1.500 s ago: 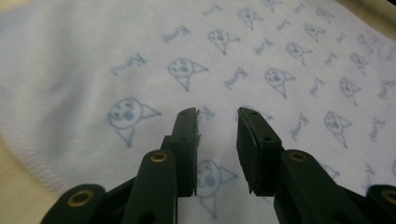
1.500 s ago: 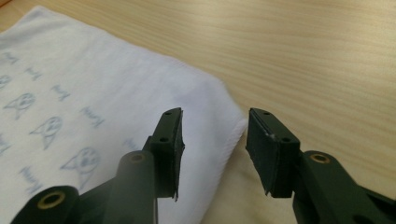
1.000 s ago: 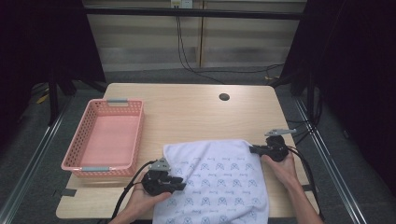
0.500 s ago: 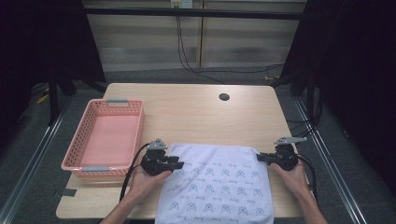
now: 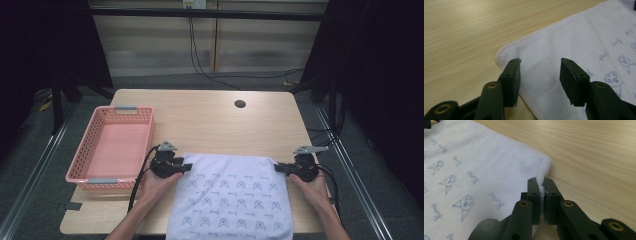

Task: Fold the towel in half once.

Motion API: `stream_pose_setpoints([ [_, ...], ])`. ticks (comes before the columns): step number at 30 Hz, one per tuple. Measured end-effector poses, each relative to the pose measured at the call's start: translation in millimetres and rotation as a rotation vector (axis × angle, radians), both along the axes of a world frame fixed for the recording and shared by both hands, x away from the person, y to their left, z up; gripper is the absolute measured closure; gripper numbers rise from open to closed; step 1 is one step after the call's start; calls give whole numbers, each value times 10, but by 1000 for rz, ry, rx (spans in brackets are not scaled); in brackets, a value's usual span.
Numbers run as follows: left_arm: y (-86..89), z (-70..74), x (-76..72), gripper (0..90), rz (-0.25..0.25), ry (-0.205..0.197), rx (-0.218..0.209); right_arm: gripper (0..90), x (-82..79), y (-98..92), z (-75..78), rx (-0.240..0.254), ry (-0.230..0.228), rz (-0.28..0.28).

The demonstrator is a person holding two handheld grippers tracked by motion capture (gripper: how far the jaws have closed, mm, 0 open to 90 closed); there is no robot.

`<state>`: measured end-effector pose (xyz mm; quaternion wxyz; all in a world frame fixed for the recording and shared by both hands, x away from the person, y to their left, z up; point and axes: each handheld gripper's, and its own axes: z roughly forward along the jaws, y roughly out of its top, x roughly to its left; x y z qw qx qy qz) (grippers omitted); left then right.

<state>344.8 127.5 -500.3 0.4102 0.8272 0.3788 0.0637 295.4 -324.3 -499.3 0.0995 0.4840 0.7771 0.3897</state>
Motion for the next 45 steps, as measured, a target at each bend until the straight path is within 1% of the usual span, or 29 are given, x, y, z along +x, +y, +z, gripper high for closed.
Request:
stream_pose_setpoints([
  [1,-27,-1,-16,491,0,-18,36,849,3,-1,-1,1,-1,2],
  [2,-39,-11,-14,479,-26,-22,55,849,6,-1,-2,0,-1,2],
  [4,-36,-9,-14,469,-12,-39,70,848,11,1,-5,2,-5,7],
  [5,-19,-8,-3,468,21,-34,48,849,10,2,-3,1,-6,6],
  [7,17,-13,23,437,47,-31,48,848,8,2,-2,2,-6,3],
  [8,24,-30,37,440,47,-22,55,848,11,3,-3,1,-3,5],
  [11,-9,-34,21,437,42,-41,70,848,19,10,-10,4,2,8],
  [12,-13,-33,18,486,27,-41,67,848,24,11,-12,7,3,9],
  [13,-14,-35,21,578,16,-33,57,848,30,12,-13,10,6,9],
  [14,-24,-35,17,641,10,-27,50,849,36,12,-12,13,6,10],
  [15,-35,-34,11,718,-18,-20,54,849,39,12,-10,19,6,11],
  [17,-67,-35,-5,855,-47,-2,40,851,48,7,10,37,1,10],
  [18,-70,-26,-4,866,-58,19,30,852,52,-1,27,60,-1,10],
  [19,-65,-18,-4,871,-59,22,21,852,54,-13,54,84,-1,6],
  [20,-59,-2,-10,873,-55,24,-1,853,59,-19,65,92,-9,6],
  [21,-46,25,-17,874,-62,27,-37,854,60,-24,84,97,-10,7],
  [23,-34,101,-29,874,-78,30,-104,855,63,-31,125,116,-16,11],
  [24,-48,171,-47,875,-87,14,-127,855,71,-36,148,128,-22,10],
  [25,-57,220,-58,875,-90,1,-139,855,83,-39,182,138,-33,12],
  [27,-65,345,-74,875,-99,-19,-185,856,95,-40,244,155,-53,15],
  [28,-68,419,-82,875,-96,-38,-189,856,102,-42,283,163,-67,18],
  [30,-56,589,-93,875,-91,-62,-231,856,110,-43,374,191,-91,15],
  [31,-52,643,-101,875,-98,-76,-236,857,115,-49,432,205,-111,17],
  [33,-28,766,-113,875,-105,-101,-238,858,112,-62,526,226,-133,16],
  [35,33,862,-91,875,-102,-120,-249,858,110,-68,618,226,-150,15],
  [38,171,988,-6,876,-70,-135,-279,858,127,-94,744,239,-175,14],
  [41,256,1086,39,876,-62,-154,-287,858,163,-117,859,254,-200,5],
  [42,289,1136,60,876,-60,-171,-286,858,182,-121,902,254,-207,5],
  [45,378,1235,153,876,-45,-188,-291,859,249,-112,1043,244,-227,5],
])
